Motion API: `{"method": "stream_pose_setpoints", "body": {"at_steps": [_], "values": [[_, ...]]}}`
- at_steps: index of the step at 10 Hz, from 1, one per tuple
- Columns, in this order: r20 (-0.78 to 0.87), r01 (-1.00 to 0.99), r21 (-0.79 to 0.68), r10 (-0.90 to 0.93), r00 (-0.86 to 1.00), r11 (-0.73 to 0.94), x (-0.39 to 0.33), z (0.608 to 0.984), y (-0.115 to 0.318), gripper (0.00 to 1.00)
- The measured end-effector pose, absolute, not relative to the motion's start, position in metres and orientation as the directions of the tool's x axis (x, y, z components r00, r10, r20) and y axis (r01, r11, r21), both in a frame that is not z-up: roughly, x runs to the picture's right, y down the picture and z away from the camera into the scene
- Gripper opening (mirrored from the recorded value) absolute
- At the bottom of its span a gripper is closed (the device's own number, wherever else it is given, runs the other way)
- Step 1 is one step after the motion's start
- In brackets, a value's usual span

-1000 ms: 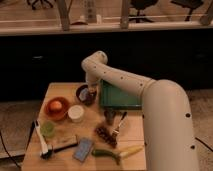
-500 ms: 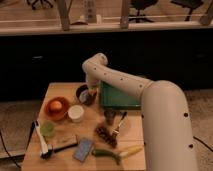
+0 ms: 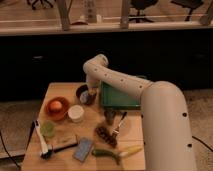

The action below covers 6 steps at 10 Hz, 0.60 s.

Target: Wipe purple bowl with towel

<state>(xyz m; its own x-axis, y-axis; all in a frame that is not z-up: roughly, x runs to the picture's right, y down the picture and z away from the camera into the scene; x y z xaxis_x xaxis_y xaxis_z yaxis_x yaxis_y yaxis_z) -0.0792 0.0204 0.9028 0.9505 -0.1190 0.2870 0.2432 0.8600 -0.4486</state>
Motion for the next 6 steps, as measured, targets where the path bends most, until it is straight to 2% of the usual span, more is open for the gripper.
{"method": "stream_pose_setpoints", "body": {"at_steps": [3, 6], "values": [[0.286, 0.243, -0.447, -0.12, 0.951, 0.861, -0.076, 0.905, 0.017, 0.0], [0.272, 0.234, -0.44, -0.12, 0.955, 0.867, -0.071, 0.916, -0.004, 0.0]]}}
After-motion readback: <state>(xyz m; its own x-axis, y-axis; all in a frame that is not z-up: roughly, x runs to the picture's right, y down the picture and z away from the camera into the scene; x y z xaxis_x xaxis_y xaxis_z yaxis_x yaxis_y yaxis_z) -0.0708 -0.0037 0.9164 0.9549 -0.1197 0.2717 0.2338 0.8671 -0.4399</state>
